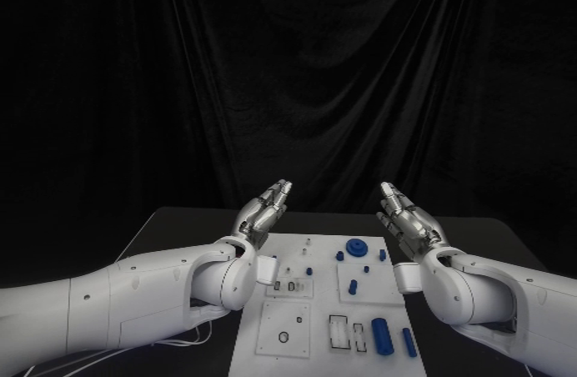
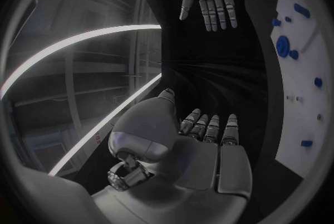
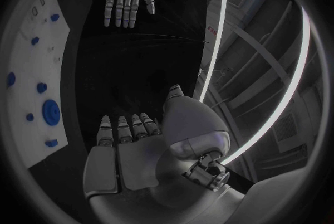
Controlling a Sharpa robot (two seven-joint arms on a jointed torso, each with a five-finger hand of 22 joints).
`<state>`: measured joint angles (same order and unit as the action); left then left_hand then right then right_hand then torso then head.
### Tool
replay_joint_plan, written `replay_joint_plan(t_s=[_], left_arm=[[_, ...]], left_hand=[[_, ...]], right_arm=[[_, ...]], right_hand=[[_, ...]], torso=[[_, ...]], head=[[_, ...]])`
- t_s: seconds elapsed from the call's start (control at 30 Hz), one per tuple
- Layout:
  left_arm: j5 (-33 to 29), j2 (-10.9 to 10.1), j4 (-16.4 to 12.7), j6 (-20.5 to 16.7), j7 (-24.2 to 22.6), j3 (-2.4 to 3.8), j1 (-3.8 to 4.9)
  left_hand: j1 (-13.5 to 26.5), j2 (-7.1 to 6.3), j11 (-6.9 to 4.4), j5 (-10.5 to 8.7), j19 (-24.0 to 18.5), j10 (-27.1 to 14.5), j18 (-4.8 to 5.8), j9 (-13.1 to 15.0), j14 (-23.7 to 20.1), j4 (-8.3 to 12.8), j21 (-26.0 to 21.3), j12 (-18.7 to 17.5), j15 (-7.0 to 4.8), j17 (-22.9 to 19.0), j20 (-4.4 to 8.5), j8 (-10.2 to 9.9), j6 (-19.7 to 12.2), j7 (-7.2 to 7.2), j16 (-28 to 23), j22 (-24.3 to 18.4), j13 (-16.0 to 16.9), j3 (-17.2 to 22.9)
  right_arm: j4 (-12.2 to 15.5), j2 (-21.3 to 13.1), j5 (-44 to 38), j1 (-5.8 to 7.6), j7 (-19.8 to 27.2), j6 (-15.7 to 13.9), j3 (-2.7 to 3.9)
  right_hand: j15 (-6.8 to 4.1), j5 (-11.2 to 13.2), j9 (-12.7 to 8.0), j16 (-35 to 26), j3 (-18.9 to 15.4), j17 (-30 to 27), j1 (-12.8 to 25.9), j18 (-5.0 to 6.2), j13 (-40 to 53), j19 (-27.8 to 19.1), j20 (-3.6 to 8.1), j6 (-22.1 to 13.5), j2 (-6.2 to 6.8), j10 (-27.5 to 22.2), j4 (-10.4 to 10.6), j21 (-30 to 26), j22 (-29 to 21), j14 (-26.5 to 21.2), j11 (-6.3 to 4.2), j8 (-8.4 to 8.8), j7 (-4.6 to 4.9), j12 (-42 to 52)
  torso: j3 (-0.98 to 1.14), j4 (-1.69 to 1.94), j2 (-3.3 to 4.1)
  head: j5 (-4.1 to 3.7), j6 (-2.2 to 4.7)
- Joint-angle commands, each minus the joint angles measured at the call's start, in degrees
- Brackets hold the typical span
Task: Assemble the parts on the task board
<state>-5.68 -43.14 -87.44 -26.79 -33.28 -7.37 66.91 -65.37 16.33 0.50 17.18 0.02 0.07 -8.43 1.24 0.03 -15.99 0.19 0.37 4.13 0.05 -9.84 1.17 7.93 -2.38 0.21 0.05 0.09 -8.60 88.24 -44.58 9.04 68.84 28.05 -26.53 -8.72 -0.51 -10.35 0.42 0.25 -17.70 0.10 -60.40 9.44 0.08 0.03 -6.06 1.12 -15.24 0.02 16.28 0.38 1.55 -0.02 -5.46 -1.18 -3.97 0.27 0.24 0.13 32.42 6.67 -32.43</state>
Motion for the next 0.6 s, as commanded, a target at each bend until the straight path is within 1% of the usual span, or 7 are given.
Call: replay_joint_plan(t_s=[0.03,0.07,0.3,0.4,0.53,0.57,0.6], left_arm=[[-4.98,0.45,0.47,14.24,-6.21,-1.02,1.44],[-5.57,0.57,0.63,16.06,-6.82,-1.5,1.91],[-8.56,1.18,1.46,25.18,-9.85,-3.92,4.28],[-9.19,1.31,1.64,27.1,-10.5,-4.44,4.78],[-9.51,1.37,1.73,28.08,-10.82,-4.69,5.04],[-2.35,-2.86,2.59,30.53,-14.41,-4.7,4.88],[-2.15,-2.96,2.6,30.51,-14.52,-4.7,4.88]], left_hand=[[-5.38,0.39,2.55,4.78,0.64,2.99,-1.79,0.6,0.21,-0.77,0.64,0.92,3.01,0.15,-3.36,1.25,4.37,-2.23,0.17,0.61,0.84,0.43],[-6.84,0.25,3.53,6.37,1.52,4.65,-1.8,0.73,0.68,-0.72,1.4,2.16,3.16,0.43,-3.59,1.56,5.31,-2.77,0.84,1.14,1.34,0.89],[-9.35,0.04,4.13,8.49,3.46,5.43,-1.53,0.81,1.75,-0.61,2.68,4.33,4.51,0.88,-4.54,1.82,6.07,-2.8,2.43,1.86,1.62,1.03],[-9.94,-0.02,4.37,9.09,3.8,5.61,-1.48,0.82,1.97,-0.5,2.89,4.87,4.68,0.95,-4.66,1.87,6.23,-2.8,2.76,1.95,1.68,1.09],[-12.35,-0.42,5.1,11.97,4.37,6.3,-1.46,0.96,2.35,0.16,3.17,6.73,4.73,1.06,-4.75,2.19,7.34,-3.11,3.41,2.03,1.91,1.8],[-13.14,-0.56,5.43,12.75,4.5,6.51,-1.51,1.02,2.44,0.55,3.22,7.38,4.68,1.09,-4.76,2.32,7.82,-3.23,3.56,2.03,1.98,2.2],[-14.13,-0.7,5.77,13.53,4.65,6.64,-1.57,1.09,2.55,1.36,3.27,8.05,4.69,1.12,-4.79,2.49,8.34,-3.34,3.75,2.04,2.04,2.97]], right_arm=[[-0.37,0.01,7.28,1.69,-2.72,14.26,-1.22],[-0.48,0.01,8.2,2.28,-2.99,16.05,-1.79],[-1.07,0.04,12.78,5.22,-4.34,24.99,-4.61],[-1.19,0.05,13.74,5.83,-4.61,26.85,-5.19],[-1.25,0.05,14.19,6.12,-4.75,27.72,-5.47],[-1.44,-3.69,7.79,6.68,-6.51,35.52,-5.47],[-1.2,-4.11,7.51,6.72,-6.46,35.3,-5.47]], right_hand=[[2.3,-1.23,0.46,-0.25,-0.21,-0.1,-3.39,0.79,-0.08,-0.03,-2.06,1.29,-0.42,-0.02,0.24,-0.38,-1.55,0.02,3.38,-1.39,2.52,-0.27],[2.45,-1.46,0.46,-0.25,-0.14,-0.1,-3.55,0.79,-0.08,-0.03,-2.21,1.3,-0.43,-0.02,0.23,-0.38,-1.55,0.02,3.46,-1.4,2.52,-0.27],[4.51,-2.42,0.69,-0.25,0.35,-0.1,-4.93,0.76,-0.08,0.31,-4.08,2.13,-0.56,-0.02,0.3,-0.01,-1.24,0.02,4.45,-2.11,3.07,-0.27],[5.3,-2.95,0.85,-0.25,0.47,-0.1,-5.48,0.78,0.15,0.58,-4.88,2.71,-0.59,0.08,0.24,0.23,-1.08,0.02,5.68,-2.57,3.56,0.28],[6.85,-5.07,1.08,0.64,0.71,0.55,-7.12,0.86,0.61,1.77,-6.57,3.7,-0.43,0.53,-0.04,1.13,-0.53,0.48,7.3,-3.23,4.22,1.91],[7.34,-5.99,1.18,1.31,0.82,0.89,-8.05,0.88,0.83,2.41,-7.05,4.14,-0.26,0.81,-0.07,1.55,-0.32,0.84,8.1,-3.49,4.3,2.9],[7.7,-6.58,1.28,1.98,0.93,1.21,-8.67,0.91,1.0,3.17,-7.4,4.54,-0.18,1.09,-0.22,2.06,-0.04,1.26,8.62,-3.77,4.49,3.69]], torso=[[0.02,0.01,0.04],[0.02,0.01,0.04],[0.02,0.01,0.04],[0.02,0.01,0.04],[0.02,0.01,0.04],[-0.4,0.19,2.56],[-0.41,0.19,2.66]], head=[[0.01,-0.01],[0.01,-0.01],[0.01,-0.01],[0.01,-0.01],[0.01,-0.01],[-0.97,-7.58],[-0.99,-7.79]])
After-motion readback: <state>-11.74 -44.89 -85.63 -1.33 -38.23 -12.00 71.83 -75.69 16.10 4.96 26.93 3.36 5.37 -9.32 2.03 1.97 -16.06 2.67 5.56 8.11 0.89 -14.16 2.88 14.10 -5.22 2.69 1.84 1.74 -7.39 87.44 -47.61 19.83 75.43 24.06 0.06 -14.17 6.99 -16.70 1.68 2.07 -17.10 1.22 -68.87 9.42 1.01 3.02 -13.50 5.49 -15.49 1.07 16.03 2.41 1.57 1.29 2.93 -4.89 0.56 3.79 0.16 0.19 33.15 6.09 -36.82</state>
